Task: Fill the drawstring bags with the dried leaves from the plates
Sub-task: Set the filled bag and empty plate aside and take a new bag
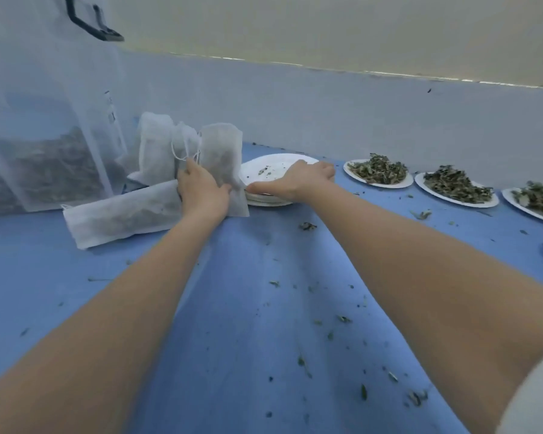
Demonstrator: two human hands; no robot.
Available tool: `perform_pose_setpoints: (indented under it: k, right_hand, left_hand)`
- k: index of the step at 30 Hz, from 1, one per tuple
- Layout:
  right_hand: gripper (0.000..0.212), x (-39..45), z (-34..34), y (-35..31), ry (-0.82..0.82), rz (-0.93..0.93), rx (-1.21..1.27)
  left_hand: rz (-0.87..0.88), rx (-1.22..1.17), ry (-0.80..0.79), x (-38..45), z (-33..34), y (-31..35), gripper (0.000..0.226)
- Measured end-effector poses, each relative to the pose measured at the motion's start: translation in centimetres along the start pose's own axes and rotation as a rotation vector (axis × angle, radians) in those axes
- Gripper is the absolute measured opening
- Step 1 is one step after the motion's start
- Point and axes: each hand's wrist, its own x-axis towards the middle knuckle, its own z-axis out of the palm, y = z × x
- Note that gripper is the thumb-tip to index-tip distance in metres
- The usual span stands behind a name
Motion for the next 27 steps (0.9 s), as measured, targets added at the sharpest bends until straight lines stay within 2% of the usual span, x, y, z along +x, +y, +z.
perform_pose_setpoints:
  k: [3, 6, 11, 13, 17, 22, 27]
  right_hand:
    - [0.115, 1.2, 1.4, -0.6, 0.026, 0.006, 0.056]
    - [0.106, 0.8, 2.0, -0.2, 0.064, -0.071, 0.089]
    - [0.091, -3.4, 1.4, 1.7, 0.121, -0.177, 0.06]
    - [0.085, -5.7, 0.7, 2.8, 0.111, -0.191, 0.068]
    - [0.079, -10.8, -1.5, 5.5, 0.091, -0.166, 0.073]
    - [0.077, -16.5, -4.2, 10.8, 0.098, -0.082, 0.017]
    - [0.074, -20.4, -6.7, 18.7, 0.104, 0.015, -0.011]
  left_hand:
    - [0.004, 0.058, 0.048, 1.0, 0.3, -0.6, 0.07]
    - [0.058, 0.121, 0.107, 0.7, 0.2, -0.4, 0.067]
    - [0.191, 0.196, 0.192, -3.6, -0.4, 1.8, 0.049]
    - [0.238, 0.163, 0.087, -5.9, -0.8, 3.1, 0.046]
    - [0.244, 0.086, -0.16, -10.4, -1.8, 6.1, 0.053]
    - [0.302, 0.114, -0.332, -16.1, -2.2, 11.1, 0.046]
    - [0.371, 0.162, -0.519, -22.5, 0.3, 17.1, 0.04]
